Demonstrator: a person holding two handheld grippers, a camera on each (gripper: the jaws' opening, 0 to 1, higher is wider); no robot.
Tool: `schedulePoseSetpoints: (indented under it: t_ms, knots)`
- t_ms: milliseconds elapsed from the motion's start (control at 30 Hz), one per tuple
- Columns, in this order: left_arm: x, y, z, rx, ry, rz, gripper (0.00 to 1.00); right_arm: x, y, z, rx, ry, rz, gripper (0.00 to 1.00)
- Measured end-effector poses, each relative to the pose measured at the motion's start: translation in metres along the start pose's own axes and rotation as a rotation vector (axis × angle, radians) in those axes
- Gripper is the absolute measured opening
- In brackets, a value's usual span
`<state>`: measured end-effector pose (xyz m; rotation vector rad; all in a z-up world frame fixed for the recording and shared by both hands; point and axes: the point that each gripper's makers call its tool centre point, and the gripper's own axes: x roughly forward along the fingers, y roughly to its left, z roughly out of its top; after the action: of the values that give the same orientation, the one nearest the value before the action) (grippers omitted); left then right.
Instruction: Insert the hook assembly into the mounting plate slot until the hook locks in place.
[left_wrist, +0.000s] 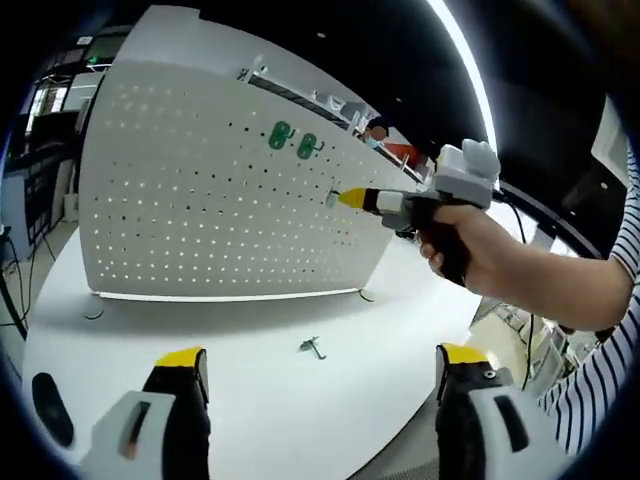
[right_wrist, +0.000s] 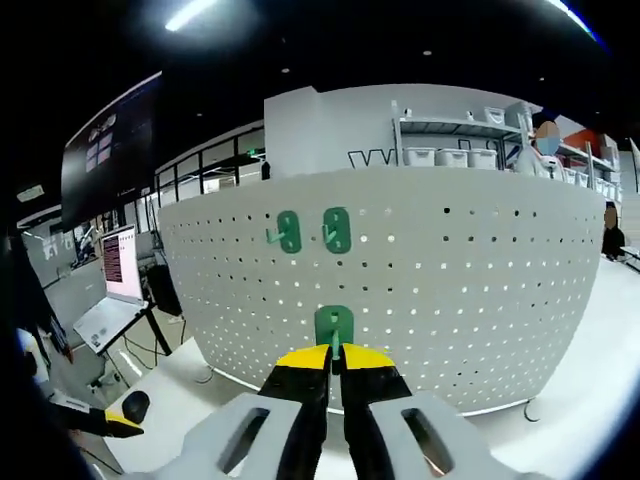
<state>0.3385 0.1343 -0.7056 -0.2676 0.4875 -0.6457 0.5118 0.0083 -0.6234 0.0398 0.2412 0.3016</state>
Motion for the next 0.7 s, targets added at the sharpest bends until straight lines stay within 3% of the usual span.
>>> schedulePoseSetpoints:
  t_ms: [300,700]
  knots:
    - [0.002,0.005,-0.002,0.004,0.015,0.009,0.96,0.017,-0.023,0.028,0.014,-0.043,-0.052,0.0]
    - [0.002,0.01,-0.006,-0.017,0.017,0.024,0.95,0.028,-0.032,0.06,0.004,-0.108,-0.086,0.0]
